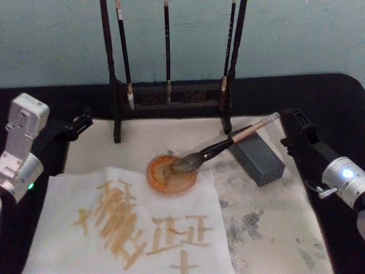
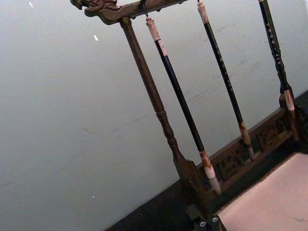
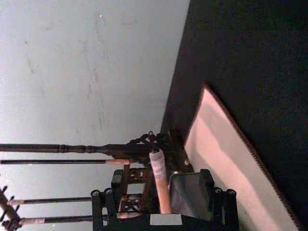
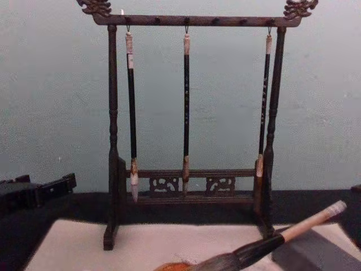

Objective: Pick up the brush from the inkstone, write on the paper, then place the brush back to its original position.

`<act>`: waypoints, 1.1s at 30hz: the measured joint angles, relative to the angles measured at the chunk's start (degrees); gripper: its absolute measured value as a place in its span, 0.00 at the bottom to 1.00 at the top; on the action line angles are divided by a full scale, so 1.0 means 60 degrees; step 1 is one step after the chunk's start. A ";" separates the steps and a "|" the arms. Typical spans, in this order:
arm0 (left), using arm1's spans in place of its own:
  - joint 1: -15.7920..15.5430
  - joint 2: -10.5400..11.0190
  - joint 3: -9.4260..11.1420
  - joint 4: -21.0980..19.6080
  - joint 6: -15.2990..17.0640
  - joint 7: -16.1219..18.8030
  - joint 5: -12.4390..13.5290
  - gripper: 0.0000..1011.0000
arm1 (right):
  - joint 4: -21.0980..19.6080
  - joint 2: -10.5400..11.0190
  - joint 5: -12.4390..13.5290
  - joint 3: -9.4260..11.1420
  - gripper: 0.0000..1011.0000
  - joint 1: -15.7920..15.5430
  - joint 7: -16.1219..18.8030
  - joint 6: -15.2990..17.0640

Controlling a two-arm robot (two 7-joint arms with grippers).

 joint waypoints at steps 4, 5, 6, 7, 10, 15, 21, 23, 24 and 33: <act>0.0000 0.0000 0.0000 0.0000 0.0000 0.0000 0.0000 0.99 | 0.0123 0.0126 0.0027 -0.0164 1.00 0.0124 0.0205 0.0120; 0.0000 0.0000 0.0000 0.0000 0.0000 0.0000 0.0001 0.99 | 0.0154 0.0152 0.0026 -0.0212 1.00 0.0162 0.0232 0.0148; 0.0000 0.0000 0.0000 0.0000 0.0000 0.0000 0.0001 0.99 | 0.0213 0.0192 0.0022 -0.0297 1.00 0.0237 0.0252 0.0194; 0.0000 0.0000 0.0000 0.0000 0.0000 0.0000 0.0001 0.99 | 0.0246 0.0212 0.0019 -0.0346 1.00 0.0279 0.0253 0.0215; 0.0000 -0.0001 0.0000 0.0000 0.0000 0.0000 0.0000 0.99 | 0.0399 0.0282 -0.0013 -0.0586 1.00 0.0481 0.0244 0.0290; 0.0001 0.0000 0.0000 0.0000 -0.0001 0.0000 0.0001 0.99 | 0.0634 0.0324 -0.0073 -0.0836 1.00 0.0738 0.0224 0.0309; 0.0001 0.0000 0.0000 0.0000 0.0000 0.0001 0.0000 0.99 | 0.0980 0.0366 -0.0173 -0.1100 1.00 0.1060 0.0253 0.0229; 0.0000 0.0000 -0.0001 0.0000 0.0000 0.0000 0.0000 0.99 | 0.1070 0.0382 -0.0212 -0.1154 1.00 0.1138 0.0288 0.0180; 0.0000 0.0000 0.0000 0.0000 0.0000 0.0000 0.0001 0.99 | 0.1143 0.0404 -0.0265 -0.1217 1.00 0.1211 0.0336 0.0119; 0.0000 0.0000 0.0000 0.0000 0.0000 0.0000 0.0001 0.99 | 0.1345 0.0586 -0.0533 -0.1549 1.00 0.1438 0.0663 -0.0203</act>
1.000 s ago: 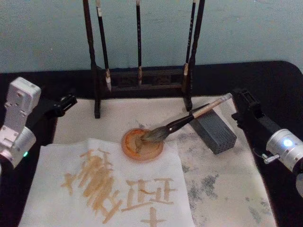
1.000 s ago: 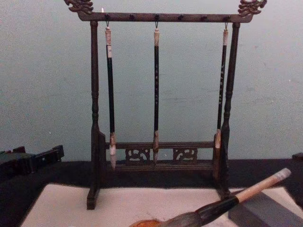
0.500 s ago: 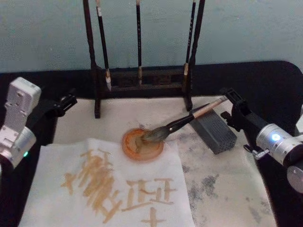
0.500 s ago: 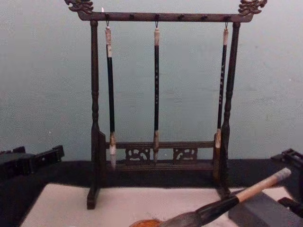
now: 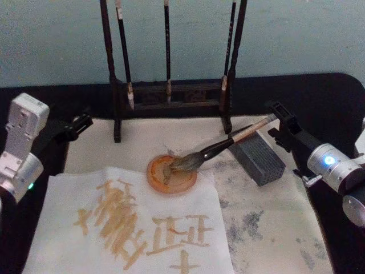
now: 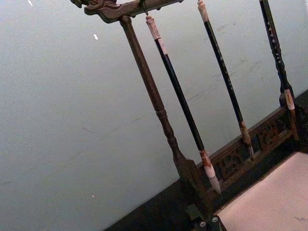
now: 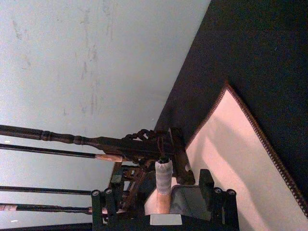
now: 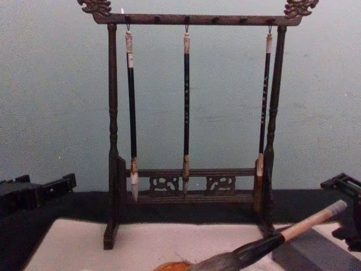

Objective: Pick up the brush from the inkstone, write on the paper, then place the brush back to its original position.

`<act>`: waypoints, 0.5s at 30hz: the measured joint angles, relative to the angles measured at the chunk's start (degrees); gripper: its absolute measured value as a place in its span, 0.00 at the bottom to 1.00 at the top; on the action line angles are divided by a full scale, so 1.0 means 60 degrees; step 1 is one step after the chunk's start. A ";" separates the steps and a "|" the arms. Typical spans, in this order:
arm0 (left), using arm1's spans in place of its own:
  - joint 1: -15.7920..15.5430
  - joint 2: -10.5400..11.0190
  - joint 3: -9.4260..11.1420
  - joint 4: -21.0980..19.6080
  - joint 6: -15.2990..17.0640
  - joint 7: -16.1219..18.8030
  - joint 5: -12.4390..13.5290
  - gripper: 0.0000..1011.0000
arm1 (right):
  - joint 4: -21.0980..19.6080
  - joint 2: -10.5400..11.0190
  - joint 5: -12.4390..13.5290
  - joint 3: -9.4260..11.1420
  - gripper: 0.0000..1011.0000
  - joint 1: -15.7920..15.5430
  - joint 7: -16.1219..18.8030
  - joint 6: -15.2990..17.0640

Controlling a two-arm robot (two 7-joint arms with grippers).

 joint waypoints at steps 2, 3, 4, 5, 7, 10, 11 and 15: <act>-0.0001 0.0000 0.0000 0.0000 0.0000 0.0000 0.0000 0.99 | 0.0041 0.0038 -0.0007 -0.0050 1.00 0.0026 0.0068 -0.0067; 0.0000 0.0000 0.0000 0.0000 0.0000 0.0000 0.0000 0.99 | 0.0055 0.0051 -0.0007 -0.0066 1.00 0.0035 0.0093 -0.0087; 0.0000 0.0000 0.0000 0.0000 -0.0001 0.0000 0.0000 0.99 | 0.0079 0.0062 -0.0007 -0.0084 1.00 0.0046 0.0117 -0.0102; 0.0000 0.0000 0.0000 -0.0001 0.0000 0.0000 0.0000 0.99 | 0.0104 0.0072 -0.0007 -0.0101 1.00 0.0057 0.0152 -0.0116; 0.0000 0.0000 0.0000 0.0000 0.0000 0.0000 0.0000 0.99 | 0.0187 0.0104 -0.0004 -0.0150 1.00 0.0101 0.0258 -0.0143; 0.0000 0.0000 0.0000 0.0000 0.0000 0.0001 0.0000 0.99 | 0.0335 0.0141 0.0000 -0.0210 1.00 0.0186 0.0411 -0.0193; 0.0000 0.0000 0.0000 -0.0001 -0.0001 0.0000 0.0000 0.99 | 0.0367 0.0148 0.0005 -0.0221 1.00 0.0207 0.0444 -0.0209; 0.0000 0.0000 0.0000 0.0000 0.0000 0.0000 0.0000 0.99 | 0.0502 0.0176 0.0055 -0.0278 1.00 0.0303 0.0565 -0.0275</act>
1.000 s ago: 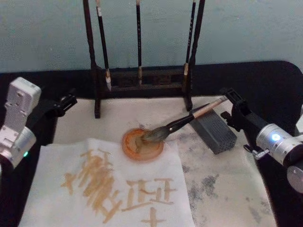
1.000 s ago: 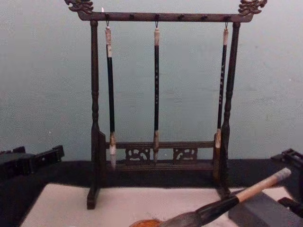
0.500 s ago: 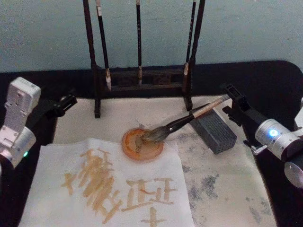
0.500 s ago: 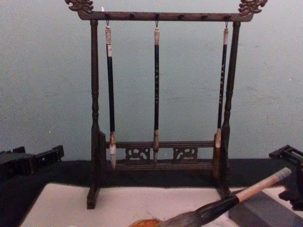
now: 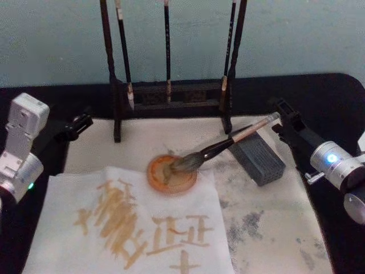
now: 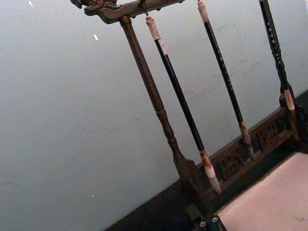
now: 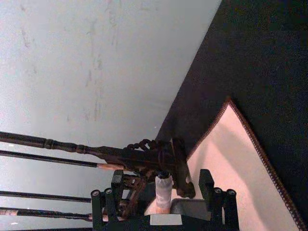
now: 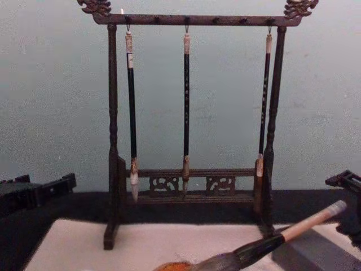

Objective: Pick up the brush from the inkstone, write on the paper, then place the brush back to its original position.

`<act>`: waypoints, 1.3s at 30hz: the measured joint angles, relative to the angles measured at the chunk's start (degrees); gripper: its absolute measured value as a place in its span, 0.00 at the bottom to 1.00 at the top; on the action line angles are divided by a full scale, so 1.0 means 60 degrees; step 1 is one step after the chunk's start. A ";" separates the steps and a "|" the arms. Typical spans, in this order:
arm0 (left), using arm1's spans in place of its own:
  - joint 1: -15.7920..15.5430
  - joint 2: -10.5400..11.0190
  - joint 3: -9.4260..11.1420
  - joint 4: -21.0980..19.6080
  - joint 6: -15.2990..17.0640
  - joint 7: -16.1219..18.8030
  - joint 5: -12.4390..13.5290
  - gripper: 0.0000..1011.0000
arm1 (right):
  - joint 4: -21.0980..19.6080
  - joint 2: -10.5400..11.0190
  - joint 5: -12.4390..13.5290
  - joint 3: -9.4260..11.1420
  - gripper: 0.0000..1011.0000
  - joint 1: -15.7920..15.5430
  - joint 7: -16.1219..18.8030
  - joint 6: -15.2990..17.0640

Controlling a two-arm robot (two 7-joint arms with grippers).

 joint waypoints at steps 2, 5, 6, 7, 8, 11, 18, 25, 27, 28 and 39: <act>0.0000 0.0000 0.0000 0.0000 0.0000 0.0000 0.0000 0.99 | 0.0085 0.0015 0.0031 -0.0044 1.00 0.0064 0.0061 -0.0019; 0.0000 0.0000 0.0000 0.0000 0.0000 0.0000 0.0000 0.99 | 0.0188 0.0028 0.0092 -0.0109 1.00 0.0137 0.0132 -0.0036; 0.0000 0.0000 0.0000 0.0000 0.0000 0.0000 0.0000 0.99 | 0.0212 0.0031 0.0100 -0.0130 1.00 0.0155 0.0146 -0.0039; 0.0000 0.0000 0.0000 0.0000 0.0000 0.0000 0.0000 0.99 | 0.0247 0.0038 0.0120 -0.0168 1.00 0.0188 0.0167 -0.0042; 0.0000 0.0000 0.0000 0.0000 0.0000 0.0000 0.0000 0.99 | 0.0266 0.0042 0.0130 -0.0189 1.00 0.0208 0.0180 -0.0042; -0.0001 0.0000 0.0000 0.0000 0.0000 0.0000 0.0000 0.99 | 0.0368 0.0054 0.0169 -0.0272 1.00 0.0308 0.0222 -0.0044; 0.0000 0.0000 0.0000 0.0000 0.0000 0.0000 0.0000 0.99 | 0.0557 0.0066 0.0249 -0.0447 1.00 0.0498 0.0294 -0.0073; -0.0001 0.0000 0.0000 0.0001 0.0000 0.0000 0.0000 0.99 | 0.0616 0.0110 0.0280 -0.0615 1.00 0.0586 0.0372 -0.0060; 0.0000 0.0000 0.0000 0.0000 0.0000 0.0000 0.0001 0.99 | 0.0616 0.0107 0.0281 -0.0606 1.00 0.0583 0.0371 -0.0058; -0.0001 0.0000 0.0000 0.0000 0.0000 0.0000 0.0000 0.99 | 0.0616 0.0105 0.0281 -0.0603 1.00 0.0581 0.0370 -0.0057; -0.0001 0.0000 0.0000 0.0000 0.0000 0.0000 0.0000 0.99 | 0.0605 0.0096 0.0281 -0.0570 0.97 0.0569 0.0352 -0.0052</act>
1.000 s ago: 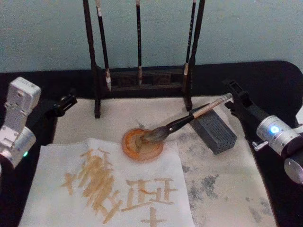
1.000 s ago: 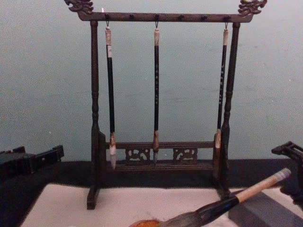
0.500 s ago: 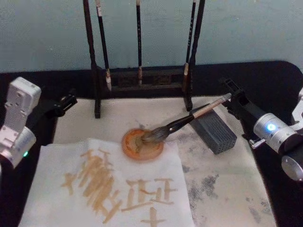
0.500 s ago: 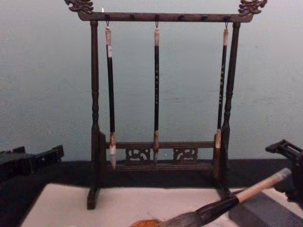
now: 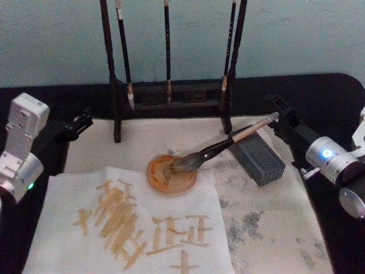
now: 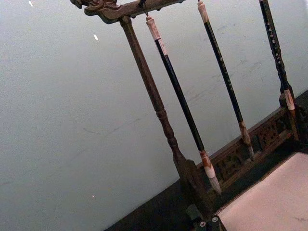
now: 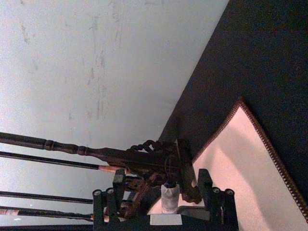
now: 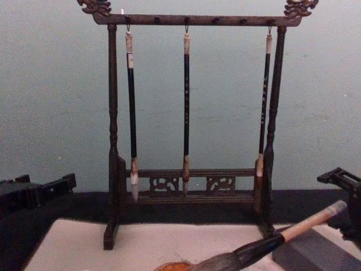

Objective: Pick up the brush from the inkstone, write on the paper, then place the brush back to its original position.

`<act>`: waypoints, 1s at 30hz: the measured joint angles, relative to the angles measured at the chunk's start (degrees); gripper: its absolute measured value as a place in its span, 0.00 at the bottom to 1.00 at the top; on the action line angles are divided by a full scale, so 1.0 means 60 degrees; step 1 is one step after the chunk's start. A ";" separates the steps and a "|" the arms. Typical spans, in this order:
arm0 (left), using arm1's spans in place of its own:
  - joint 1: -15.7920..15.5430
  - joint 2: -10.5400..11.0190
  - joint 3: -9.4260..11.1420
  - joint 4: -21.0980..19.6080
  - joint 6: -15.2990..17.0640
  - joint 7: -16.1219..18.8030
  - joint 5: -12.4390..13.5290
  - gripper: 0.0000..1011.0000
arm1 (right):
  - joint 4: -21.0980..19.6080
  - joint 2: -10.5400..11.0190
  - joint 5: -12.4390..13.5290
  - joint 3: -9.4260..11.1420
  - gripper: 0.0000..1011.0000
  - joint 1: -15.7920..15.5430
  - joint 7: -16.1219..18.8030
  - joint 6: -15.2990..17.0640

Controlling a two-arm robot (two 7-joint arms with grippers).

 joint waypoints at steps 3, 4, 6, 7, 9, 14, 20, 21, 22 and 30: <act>0.0000 0.0000 0.0000 0.0000 0.0000 0.0000 0.0000 0.99 | -0.0003 -0.0002 0.0000 0.0005 0.91 -0.0003 -0.0003 0.0002; 0.0000 0.0000 -0.0001 0.0000 0.0000 0.0000 0.0000 0.99 | -0.0003 -0.0004 0.0000 0.0006 0.88 -0.0004 -0.0004 0.0003; 0.0000 0.0000 0.0000 0.0000 0.0000 0.0000 0.0000 0.99 | -0.0005 -0.0004 0.0000 0.0008 0.85 -0.0005 -0.0006 0.0004; 0.0000 0.0000 0.0000 0.0000 0.0000 0.0000 0.0000 0.99 | -0.0006 -0.0005 0.0000 0.0010 0.79 -0.0005 -0.0007 0.0005; 0.0000 0.0000 0.0000 0.0000 0.0000 0.0000 0.0000 0.99 | -0.0008 -0.0007 0.0000 0.0012 0.76 -0.0007 -0.0008 0.0007; 0.0000 0.0000 -0.0001 0.0000 0.0000 0.0000 0.0000 0.99 | -0.0010 -0.0008 0.0000 0.0018 0.58 -0.0009 -0.0014 0.0009; 0.0000 0.0000 0.0000 0.0000 0.0000 0.0000 0.0000 0.99 | -0.0010 -0.0007 0.0000 0.0021 0.39 -0.0010 -0.0018 0.0009; 0.0000 0.0000 0.0000 0.0000 0.0000 0.0000 0.0000 0.99 | -0.0010 -0.0008 0.0000 0.0020 0.35 -0.0009 -0.0018 0.0009; 0.0001 0.0000 -0.0001 0.0000 0.0000 0.0000 -0.0001 0.99 | -0.0010 -0.0008 0.0000 0.0020 0.31 -0.0010 -0.0018 0.0008; 0.0001 0.0000 0.0000 0.0000 0.0000 0.0000 0.0000 0.99 | -0.0010 -0.0007 0.0000 0.0020 0.18 -0.0010 -0.0019 0.0009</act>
